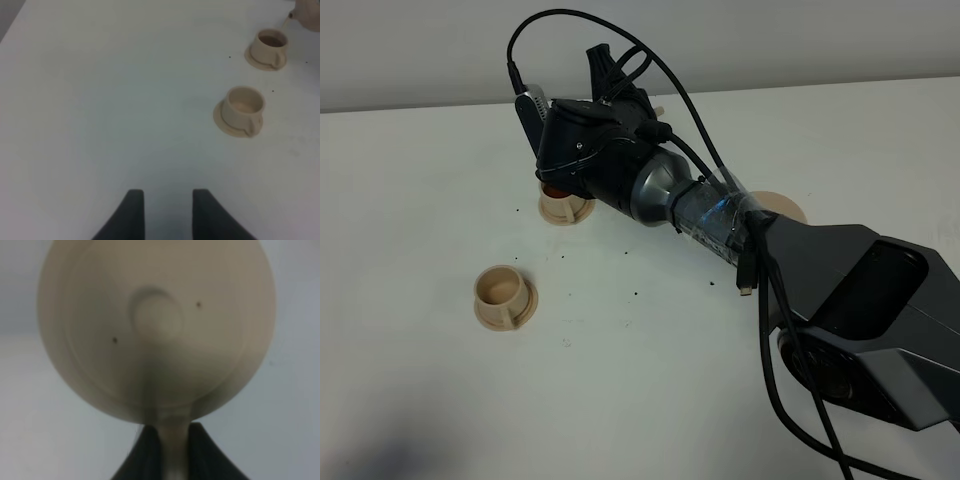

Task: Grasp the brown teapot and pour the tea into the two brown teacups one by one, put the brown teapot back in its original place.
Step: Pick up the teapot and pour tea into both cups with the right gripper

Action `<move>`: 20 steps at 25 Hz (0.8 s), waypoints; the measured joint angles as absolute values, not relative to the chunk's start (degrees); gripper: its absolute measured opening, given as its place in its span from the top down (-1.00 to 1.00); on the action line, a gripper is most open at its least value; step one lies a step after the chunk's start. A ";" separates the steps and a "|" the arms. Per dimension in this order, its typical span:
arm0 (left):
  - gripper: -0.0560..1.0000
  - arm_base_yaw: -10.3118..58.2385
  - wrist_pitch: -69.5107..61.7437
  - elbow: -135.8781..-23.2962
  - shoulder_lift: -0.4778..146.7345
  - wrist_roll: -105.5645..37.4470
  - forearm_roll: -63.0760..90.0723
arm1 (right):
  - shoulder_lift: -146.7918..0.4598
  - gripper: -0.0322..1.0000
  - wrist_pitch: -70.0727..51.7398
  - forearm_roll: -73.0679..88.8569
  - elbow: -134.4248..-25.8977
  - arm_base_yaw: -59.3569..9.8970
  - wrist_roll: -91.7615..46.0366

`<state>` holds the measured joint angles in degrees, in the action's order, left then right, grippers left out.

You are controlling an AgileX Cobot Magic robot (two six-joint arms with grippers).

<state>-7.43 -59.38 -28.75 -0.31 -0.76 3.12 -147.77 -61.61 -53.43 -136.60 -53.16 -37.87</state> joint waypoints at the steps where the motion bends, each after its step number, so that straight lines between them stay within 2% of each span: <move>1: 0.36 -7.43 -59.38 -28.75 -0.31 -0.76 3.12 | -147.77 0.69 -61.62 -52.58 -136.60 -53.16 -37.87; 20: 0.36 -7.43 -59.38 -28.75 -0.31 -0.81 3.12 | -147.77 0.69 -64.49 -42.29 -136.75 -52.56 -30.50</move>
